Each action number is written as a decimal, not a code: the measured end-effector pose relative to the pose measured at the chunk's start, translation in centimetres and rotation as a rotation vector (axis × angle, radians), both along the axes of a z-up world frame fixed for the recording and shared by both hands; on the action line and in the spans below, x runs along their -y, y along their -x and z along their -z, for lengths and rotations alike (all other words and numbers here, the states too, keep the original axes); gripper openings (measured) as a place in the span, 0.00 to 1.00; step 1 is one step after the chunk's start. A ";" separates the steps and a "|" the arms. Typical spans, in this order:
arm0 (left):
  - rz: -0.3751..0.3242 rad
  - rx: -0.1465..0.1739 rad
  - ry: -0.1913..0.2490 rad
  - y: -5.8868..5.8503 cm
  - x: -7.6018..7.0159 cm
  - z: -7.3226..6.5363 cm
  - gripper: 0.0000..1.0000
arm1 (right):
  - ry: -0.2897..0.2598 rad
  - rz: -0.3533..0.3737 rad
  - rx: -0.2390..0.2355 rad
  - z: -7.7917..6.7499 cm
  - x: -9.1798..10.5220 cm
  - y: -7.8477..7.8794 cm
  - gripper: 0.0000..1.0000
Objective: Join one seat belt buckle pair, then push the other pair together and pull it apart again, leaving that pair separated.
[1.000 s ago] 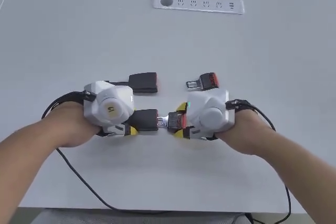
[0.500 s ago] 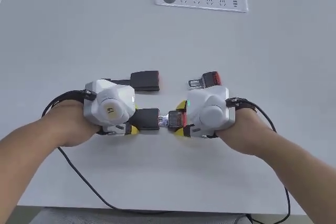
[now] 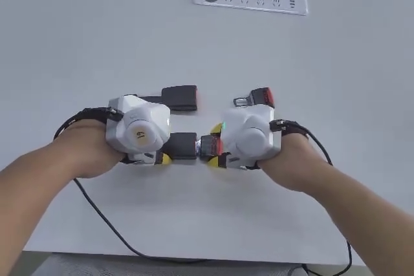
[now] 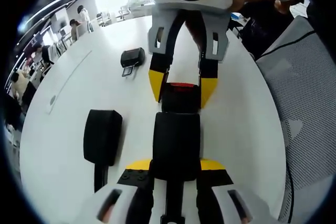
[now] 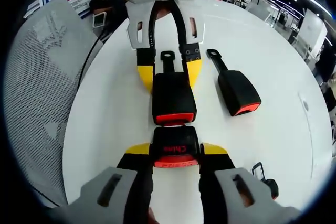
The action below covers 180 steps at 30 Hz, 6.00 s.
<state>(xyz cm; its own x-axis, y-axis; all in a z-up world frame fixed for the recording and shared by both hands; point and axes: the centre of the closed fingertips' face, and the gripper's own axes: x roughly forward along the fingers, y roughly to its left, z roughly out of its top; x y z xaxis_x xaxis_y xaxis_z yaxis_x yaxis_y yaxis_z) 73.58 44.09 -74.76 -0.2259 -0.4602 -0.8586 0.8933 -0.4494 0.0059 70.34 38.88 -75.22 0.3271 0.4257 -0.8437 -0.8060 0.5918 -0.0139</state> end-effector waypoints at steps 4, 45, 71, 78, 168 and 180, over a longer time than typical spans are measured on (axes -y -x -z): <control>0.002 0.000 0.002 0.0 0.0 0.0 0.30 | 0.004 -0.005 -0.003 -0.1 0.2 0.0 0.31; 0.022 -0.002 -0.022 0.0 -0.1 0.1 0.29 | 0.007 -0.003 -0.006 -0.5 0.8 0.8 0.30; -0.001 -0.028 0.020 -0.1 -0.2 0.0 0.30 | -0.045 0.024 0.017 -0.6 0.7 0.8 0.31; 0.003 -0.019 0.017 -0.2 -0.3 0.0 0.30 | -0.051 0.029 0.019 -0.6 0.7 0.8 0.31; -0.050 0.042 0.072 -7.5 6.5 -1.4 0.37 | 0.105 0.027 0.056 -2.3 14.9 -3.2 0.33; 0.002 0.073 0.059 -7.7 6.5 -0.9 0.34 | 0.111 -0.028 0.044 -1.7 15.2 -3.3 0.31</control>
<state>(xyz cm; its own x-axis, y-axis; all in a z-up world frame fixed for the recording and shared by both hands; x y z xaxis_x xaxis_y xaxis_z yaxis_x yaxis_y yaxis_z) 81.25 37.57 -73.85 -0.1644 -0.5101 -0.8443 0.8888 -0.4478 0.0975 73.66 23.70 -73.57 0.3540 0.3404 -0.8711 -0.8195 0.5618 -0.1135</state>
